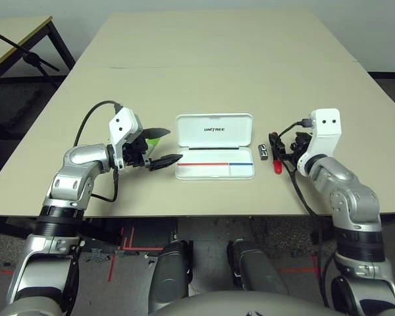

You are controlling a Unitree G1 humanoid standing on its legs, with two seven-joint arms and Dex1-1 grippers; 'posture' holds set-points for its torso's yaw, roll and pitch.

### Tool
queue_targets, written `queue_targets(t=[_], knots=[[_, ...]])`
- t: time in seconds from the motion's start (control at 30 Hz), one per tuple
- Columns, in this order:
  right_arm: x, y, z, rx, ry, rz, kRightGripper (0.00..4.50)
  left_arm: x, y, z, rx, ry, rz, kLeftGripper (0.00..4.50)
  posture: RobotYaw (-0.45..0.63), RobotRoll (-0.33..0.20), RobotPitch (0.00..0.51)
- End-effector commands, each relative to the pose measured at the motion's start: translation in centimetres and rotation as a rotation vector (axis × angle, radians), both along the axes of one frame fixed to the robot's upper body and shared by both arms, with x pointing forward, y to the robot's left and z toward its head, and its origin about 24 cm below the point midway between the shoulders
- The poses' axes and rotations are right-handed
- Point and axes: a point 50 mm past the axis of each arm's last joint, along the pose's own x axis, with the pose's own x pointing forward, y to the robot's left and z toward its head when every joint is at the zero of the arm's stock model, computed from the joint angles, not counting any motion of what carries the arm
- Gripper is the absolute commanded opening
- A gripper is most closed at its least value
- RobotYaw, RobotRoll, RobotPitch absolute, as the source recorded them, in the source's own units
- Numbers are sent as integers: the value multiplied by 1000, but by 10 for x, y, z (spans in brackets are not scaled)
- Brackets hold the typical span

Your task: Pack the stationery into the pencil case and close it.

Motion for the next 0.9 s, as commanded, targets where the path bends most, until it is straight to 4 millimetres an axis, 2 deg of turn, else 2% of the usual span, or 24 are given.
queue_targets(t=[0.03,0.53,0.7,0.8,0.9], knots=[[1,0,-5,-11,40,-12,4500,0,-2,-1,11,7,-15,4481,-84,0,108],[11,13,-21,-52,137,27,4500,-2,-3,2,17,-2,-15,4481,-58,0,110],[12,10,-21,-78,167,12,4500,-3,-3,2,15,-5,-10,4481,-51,0,111],[11,5,-23,-92,196,1,3912,-4,-3,3,13,-7,-10,4500,-51,0,112],[10,0,-25,-102,219,-6,2839,-4,-4,3,11,-6,-10,4500,-52,0,114]])
